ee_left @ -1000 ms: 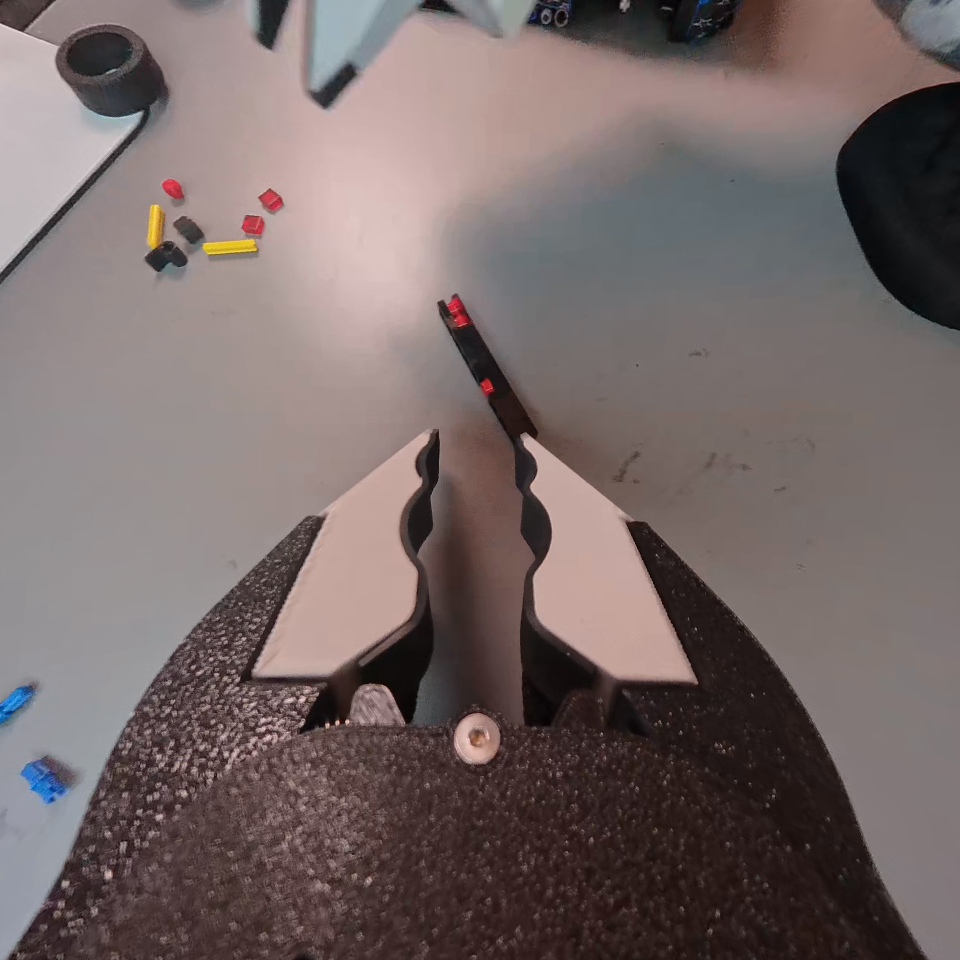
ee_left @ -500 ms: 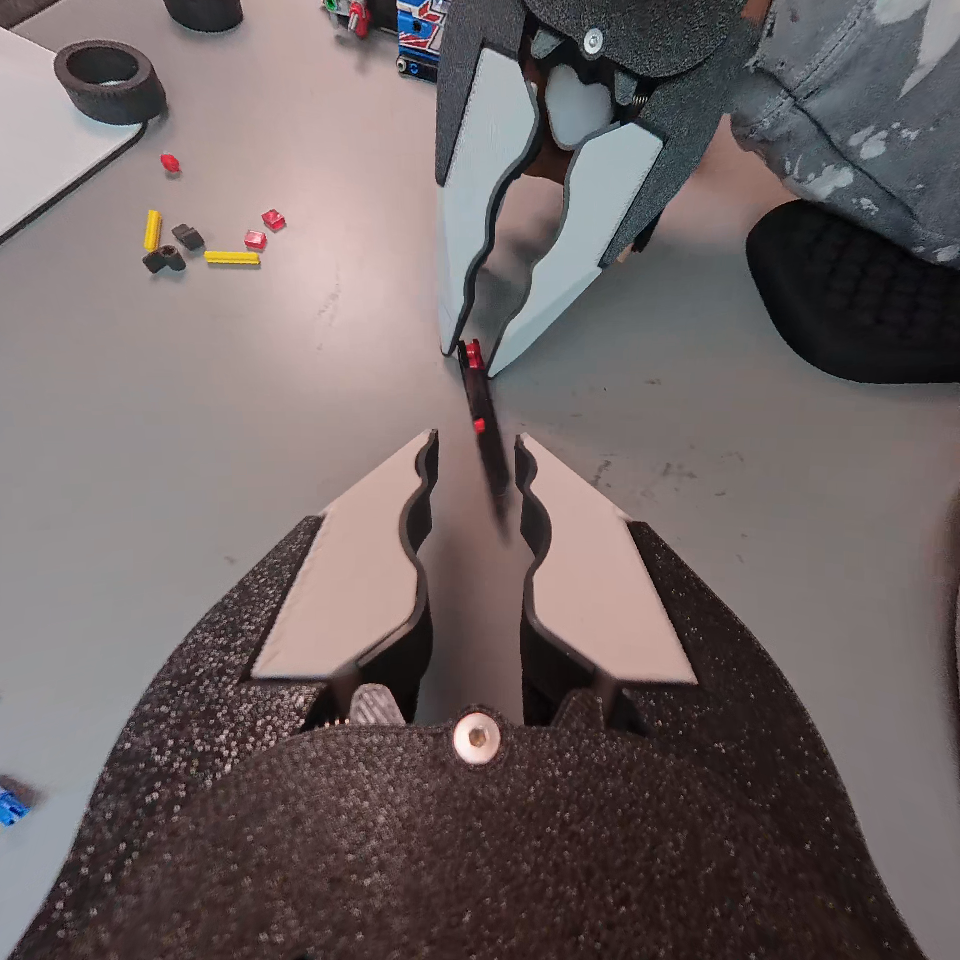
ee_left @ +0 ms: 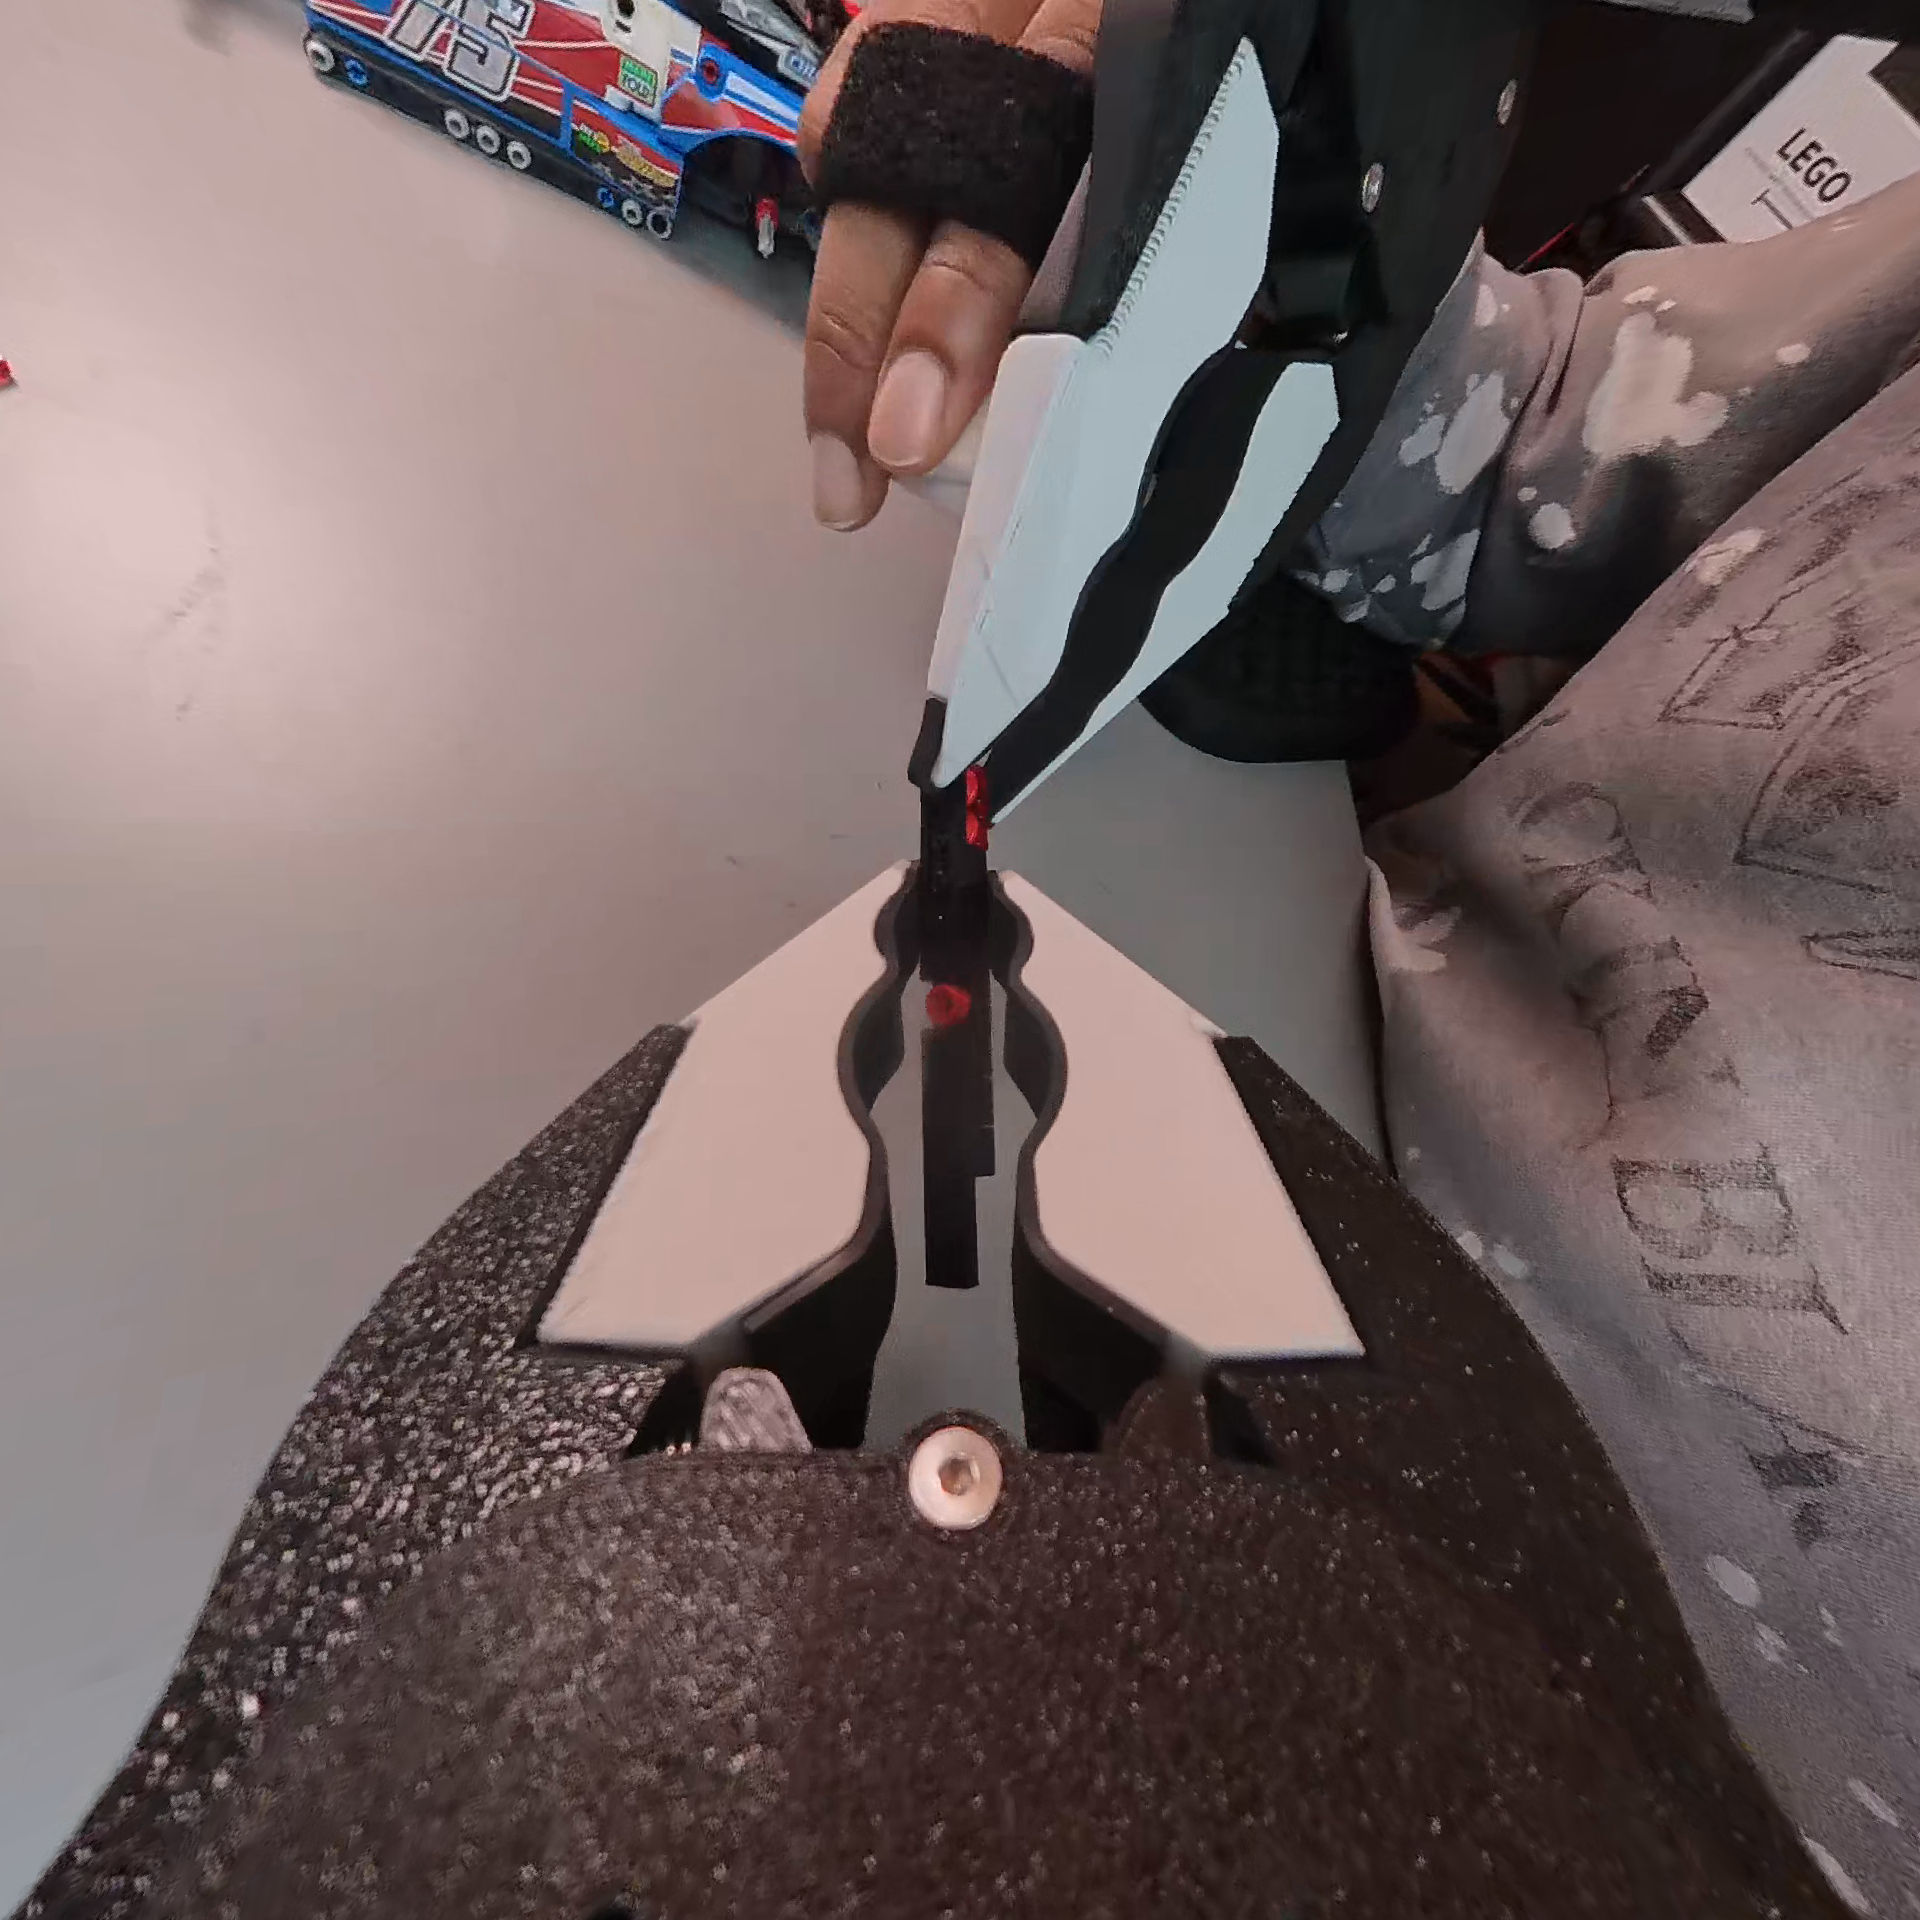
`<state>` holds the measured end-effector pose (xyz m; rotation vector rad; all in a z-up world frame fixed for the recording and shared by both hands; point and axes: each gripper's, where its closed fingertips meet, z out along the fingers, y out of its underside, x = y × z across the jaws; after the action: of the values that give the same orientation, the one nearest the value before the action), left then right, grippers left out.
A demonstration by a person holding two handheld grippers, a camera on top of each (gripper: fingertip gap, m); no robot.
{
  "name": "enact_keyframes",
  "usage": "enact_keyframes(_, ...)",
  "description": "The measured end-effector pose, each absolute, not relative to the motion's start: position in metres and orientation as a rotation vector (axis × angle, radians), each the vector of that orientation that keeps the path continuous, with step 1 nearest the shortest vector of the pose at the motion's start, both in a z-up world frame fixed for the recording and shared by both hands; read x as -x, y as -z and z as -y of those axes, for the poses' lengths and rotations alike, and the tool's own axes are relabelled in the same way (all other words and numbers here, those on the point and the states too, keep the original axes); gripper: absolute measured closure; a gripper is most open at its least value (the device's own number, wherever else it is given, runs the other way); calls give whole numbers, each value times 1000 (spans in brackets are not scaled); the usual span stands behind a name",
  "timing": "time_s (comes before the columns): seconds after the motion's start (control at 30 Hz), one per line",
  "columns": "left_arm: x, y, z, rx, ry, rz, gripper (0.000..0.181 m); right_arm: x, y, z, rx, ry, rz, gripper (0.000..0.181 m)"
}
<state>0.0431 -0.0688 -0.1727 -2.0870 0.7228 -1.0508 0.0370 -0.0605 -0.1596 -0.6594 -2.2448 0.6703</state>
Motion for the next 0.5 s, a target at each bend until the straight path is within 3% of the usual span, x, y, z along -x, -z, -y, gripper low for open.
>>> enact_keyframes(0.03,-43,167,69,2056,1066,-722,171,-37,154,61,670,-709,2212,170)
enact_keyframes(0.3,-40,108,56,1658,937,-672,171,-32,97,46,1154,-1417,1712,159)
enact_keyframes(0.5,-40,100,49,1593,840,-628,171,-30,83,50,1226,-1550,1516,172)
